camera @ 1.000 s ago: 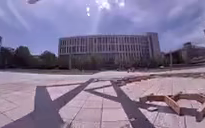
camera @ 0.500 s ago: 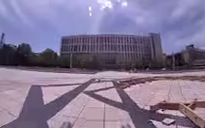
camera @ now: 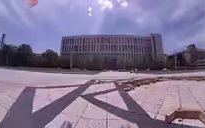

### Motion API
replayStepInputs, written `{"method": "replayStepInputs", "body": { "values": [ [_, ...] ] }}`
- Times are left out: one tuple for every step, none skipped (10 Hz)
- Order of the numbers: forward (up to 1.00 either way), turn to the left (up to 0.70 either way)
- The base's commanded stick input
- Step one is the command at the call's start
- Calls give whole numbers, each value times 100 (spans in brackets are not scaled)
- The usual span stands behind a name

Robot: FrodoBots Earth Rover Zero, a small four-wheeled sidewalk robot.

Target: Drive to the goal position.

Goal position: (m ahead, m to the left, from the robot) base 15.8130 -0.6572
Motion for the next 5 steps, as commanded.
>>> {"method": "replayStepInputs", "body": {
  "values": [
    [70,0],
    [70,0],
    [70,0],
    [70,0],
    [70,0]
  ]
}}
